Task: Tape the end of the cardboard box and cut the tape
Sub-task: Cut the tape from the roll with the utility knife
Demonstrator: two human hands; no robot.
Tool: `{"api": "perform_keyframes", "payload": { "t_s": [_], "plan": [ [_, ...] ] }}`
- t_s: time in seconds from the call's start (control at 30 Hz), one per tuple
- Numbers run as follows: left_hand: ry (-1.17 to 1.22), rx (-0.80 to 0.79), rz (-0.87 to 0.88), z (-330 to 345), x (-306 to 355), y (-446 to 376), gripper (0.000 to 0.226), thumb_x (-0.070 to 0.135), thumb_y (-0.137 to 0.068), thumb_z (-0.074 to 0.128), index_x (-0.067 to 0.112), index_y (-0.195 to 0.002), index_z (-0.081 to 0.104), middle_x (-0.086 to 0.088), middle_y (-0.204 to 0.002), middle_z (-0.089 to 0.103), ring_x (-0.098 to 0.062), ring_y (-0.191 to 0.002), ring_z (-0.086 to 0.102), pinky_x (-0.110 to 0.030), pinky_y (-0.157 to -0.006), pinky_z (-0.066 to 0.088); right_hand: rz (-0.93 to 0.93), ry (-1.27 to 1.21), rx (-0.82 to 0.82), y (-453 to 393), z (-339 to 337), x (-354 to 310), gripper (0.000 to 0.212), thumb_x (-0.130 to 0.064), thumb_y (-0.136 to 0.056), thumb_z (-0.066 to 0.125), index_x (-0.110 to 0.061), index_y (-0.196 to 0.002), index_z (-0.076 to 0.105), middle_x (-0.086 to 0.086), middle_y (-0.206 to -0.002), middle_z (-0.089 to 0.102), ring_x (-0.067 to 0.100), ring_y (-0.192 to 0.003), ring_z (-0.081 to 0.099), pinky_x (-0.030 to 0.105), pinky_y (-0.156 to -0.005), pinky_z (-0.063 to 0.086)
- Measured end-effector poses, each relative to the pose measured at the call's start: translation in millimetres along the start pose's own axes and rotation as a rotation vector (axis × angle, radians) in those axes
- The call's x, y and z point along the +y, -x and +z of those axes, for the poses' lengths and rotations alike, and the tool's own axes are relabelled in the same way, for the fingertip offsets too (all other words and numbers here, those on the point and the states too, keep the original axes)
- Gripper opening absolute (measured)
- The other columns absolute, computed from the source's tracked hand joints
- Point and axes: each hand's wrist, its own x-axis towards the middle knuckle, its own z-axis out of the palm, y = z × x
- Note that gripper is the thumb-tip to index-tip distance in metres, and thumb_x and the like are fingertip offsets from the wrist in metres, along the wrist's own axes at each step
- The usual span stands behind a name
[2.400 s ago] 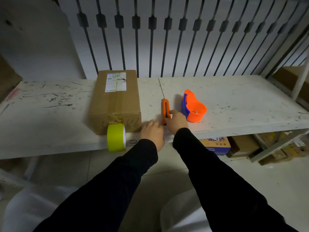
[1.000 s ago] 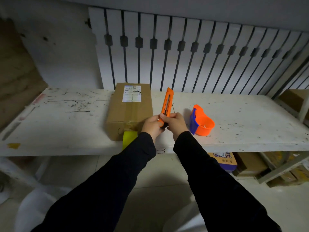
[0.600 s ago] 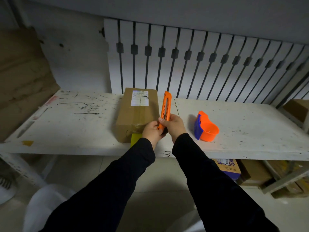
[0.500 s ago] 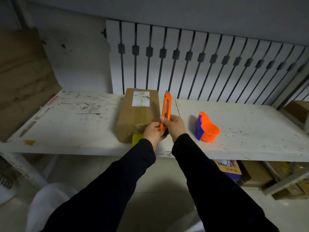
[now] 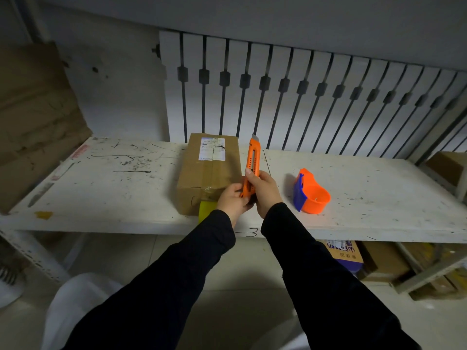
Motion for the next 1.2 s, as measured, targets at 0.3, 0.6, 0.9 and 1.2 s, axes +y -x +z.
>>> {"api": "perform_keyframes", "payload": {
  "t_s": [0.3, 0.6, 0.9, 1.2],
  "plan": [
    [-0.478, 0.182, 0.160, -4.3, -7.5, 11.8, 0.032, 0.004, -0.092, 0.041, 0.008, -0.116, 0.061, -0.013, -0.117, 0.065, -0.030, -0.111, 0.058, -0.037, -0.095, 0.046, -0.081, 0.122, 0.063, 3.7, 5.8, -3.7, 0.014, -0.020, -0.091, 0.054, -0.011, -0.101, 0.051, 0.001, -0.074, 0.051, 0.013, -0.066, 0.052, 0.022, -0.060, 0.049],
    [-0.666, 0.484, 0.192, -40.5, -17.2, 7.2, 0.033, 0.005, -0.087, 0.045, 0.010, -0.115, 0.061, -0.011, -0.128, 0.054, -0.030, -0.120, 0.047, -0.040, -0.106, 0.037, -0.174, 0.681, -0.015, 4.9, 34.1, -0.6, 0.038, -0.015, -0.078, 0.070, -0.009, -0.114, 0.057, 0.007, -0.099, 0.060, 0.020, -0.088, 0.055, 0.032, -0.087, 0.049],
    [-0.609, 0.514, 0.053, -57.8, -19.5, 3.7, 0.037, 0.015, -0.086, 0.051, 0.012, -0.123, 0.052, -0.013, -0.132, 0.044, -0.031, -0.121, 0.046, -0.039, -0.105, 0.038, -0.208, 1.025, -0.058, -1.5, 55.7, 5.3, 0.038, -0.028, -0.078, 0.071, -0.015, -0.111, 0.055, 0.010, -0.103, 0.061, 0.027, -0.097, 0.057, 0.039, -0.091, 0.049],
    [-0.553, 0.392, -0.027, -64.2, -22.7, -0.1, 0.037, 0.027, -0.090, 0.050, 0.008, -0.121, 0.052, -0.014, -0.129, 0.052, -0.032, -0.115, 0.051, -0.036, -0.095, 0.042, -0.213, 1.086, -0.040, -4.3, 59.0, 16.5, 0.034, -0.032, -0.078, 0.070, -0.021, -0.105, 0.054, -0.003, -0.086, 0.053, 0.024, -0.096, 0.057, 0.041, -0.106, 0.030]
  ]
}}
